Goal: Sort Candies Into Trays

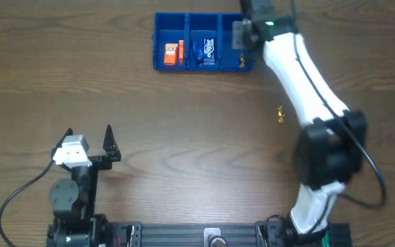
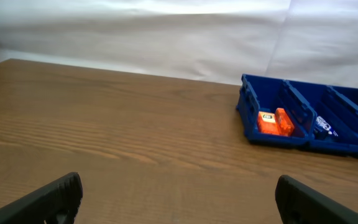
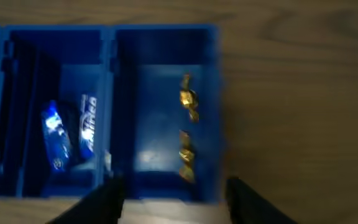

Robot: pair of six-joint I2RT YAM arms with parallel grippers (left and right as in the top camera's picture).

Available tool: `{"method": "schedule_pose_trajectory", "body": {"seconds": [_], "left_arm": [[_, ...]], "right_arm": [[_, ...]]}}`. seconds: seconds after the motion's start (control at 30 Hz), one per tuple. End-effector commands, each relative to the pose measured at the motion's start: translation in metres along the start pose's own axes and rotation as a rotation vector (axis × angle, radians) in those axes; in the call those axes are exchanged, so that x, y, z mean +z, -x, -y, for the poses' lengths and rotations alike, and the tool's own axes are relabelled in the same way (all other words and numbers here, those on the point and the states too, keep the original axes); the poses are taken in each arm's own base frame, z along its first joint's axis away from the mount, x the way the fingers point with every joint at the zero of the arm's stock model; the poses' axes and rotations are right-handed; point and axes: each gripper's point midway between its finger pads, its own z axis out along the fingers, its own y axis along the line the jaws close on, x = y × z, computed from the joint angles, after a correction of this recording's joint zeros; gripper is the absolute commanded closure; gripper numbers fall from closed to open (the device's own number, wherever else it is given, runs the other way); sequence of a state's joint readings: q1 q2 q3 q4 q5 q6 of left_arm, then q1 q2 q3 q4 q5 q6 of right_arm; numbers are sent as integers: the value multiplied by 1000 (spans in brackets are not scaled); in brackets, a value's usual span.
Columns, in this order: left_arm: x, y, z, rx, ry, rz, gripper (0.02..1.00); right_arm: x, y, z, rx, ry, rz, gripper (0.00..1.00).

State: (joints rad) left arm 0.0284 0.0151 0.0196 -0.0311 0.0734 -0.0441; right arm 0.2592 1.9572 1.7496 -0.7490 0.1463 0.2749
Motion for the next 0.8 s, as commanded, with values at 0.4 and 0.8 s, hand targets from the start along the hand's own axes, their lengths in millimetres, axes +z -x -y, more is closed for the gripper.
{"method": "schedule_pose_trajectory", "body": {"seconds": [0.4, 0.8], "left_arm": [[1, -16, 0, 13, -7, -50, 20], [1, -16, 0, 13, -7, -51, 20]], "right_arm": [[-60, -174, 122, 141, -27, -119, 215], [18, -207, 97, 18, 2, -280, 266]]}}
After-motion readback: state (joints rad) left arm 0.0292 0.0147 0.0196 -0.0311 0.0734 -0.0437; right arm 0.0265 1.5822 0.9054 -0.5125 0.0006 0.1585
